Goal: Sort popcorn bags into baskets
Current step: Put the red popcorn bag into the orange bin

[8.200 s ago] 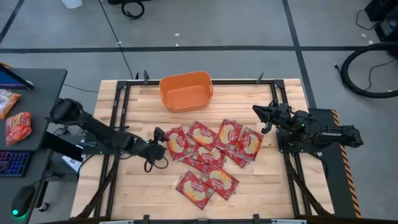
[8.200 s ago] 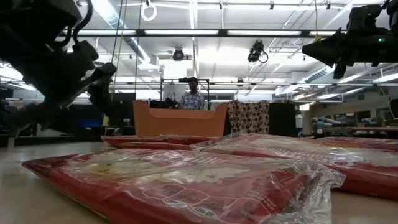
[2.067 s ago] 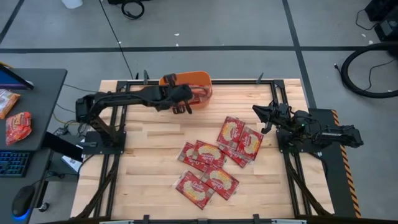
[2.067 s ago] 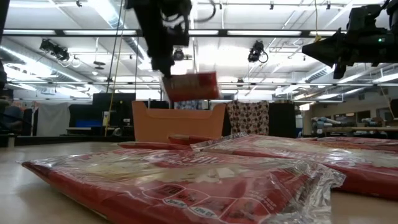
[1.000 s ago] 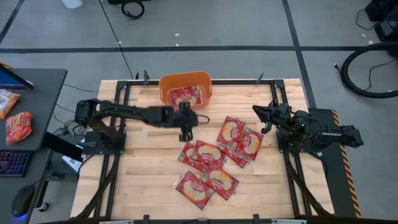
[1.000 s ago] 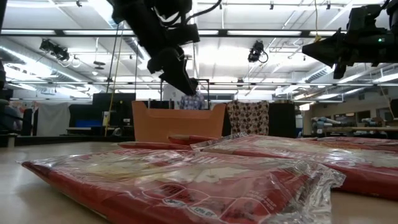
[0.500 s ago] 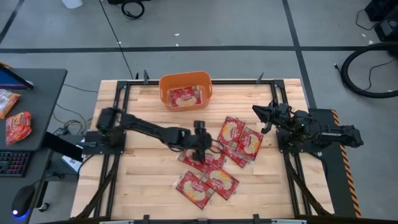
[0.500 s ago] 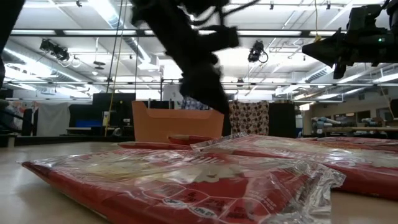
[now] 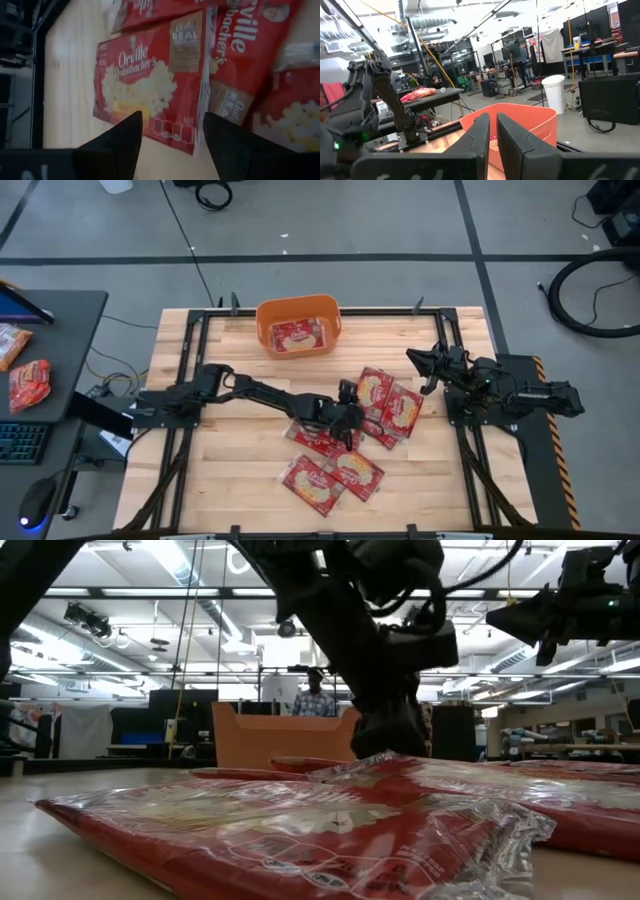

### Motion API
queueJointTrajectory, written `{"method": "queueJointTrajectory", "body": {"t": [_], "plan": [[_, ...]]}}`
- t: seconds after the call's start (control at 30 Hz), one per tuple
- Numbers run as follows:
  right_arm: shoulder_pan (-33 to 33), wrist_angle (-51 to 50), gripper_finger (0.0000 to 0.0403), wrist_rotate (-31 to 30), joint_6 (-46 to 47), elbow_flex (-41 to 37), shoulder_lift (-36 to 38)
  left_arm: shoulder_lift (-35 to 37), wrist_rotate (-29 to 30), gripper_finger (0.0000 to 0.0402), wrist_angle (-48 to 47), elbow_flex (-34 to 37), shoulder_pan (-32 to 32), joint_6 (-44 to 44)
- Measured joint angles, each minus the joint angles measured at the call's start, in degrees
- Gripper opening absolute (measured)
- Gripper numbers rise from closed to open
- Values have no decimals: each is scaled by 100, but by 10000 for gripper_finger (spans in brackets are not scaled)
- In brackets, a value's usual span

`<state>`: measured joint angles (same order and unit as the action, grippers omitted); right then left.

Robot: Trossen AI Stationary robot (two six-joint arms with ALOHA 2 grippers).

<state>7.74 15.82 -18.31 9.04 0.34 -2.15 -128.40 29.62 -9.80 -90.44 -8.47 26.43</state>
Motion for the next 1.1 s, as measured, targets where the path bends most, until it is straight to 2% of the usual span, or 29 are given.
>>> {"method": "queueJointTrajectory", "body": {"t": [0.2, 0.4, 0.8, 0.93, 1.1], "plan": [[0, 26, 39, 0, 0, 0, 0, -162, -55, 213, 167, -9, 74, 208], [0, 93, 39, 0, 0, 0, 0, -212, -460, 213, 192, -13, 131, 296], [1, 130, 39, 0, 0, 2, 0, -221, -403, 211, 190, -11, 0, 868], [1, 132, 39, 0, 0, 0, 0, -227, -434, 197, 178, -4, 131, 721], [1, 130, 39, 0, 0, 2, 0, -256, -496, 157, 96, -4, 303, 721]]}}
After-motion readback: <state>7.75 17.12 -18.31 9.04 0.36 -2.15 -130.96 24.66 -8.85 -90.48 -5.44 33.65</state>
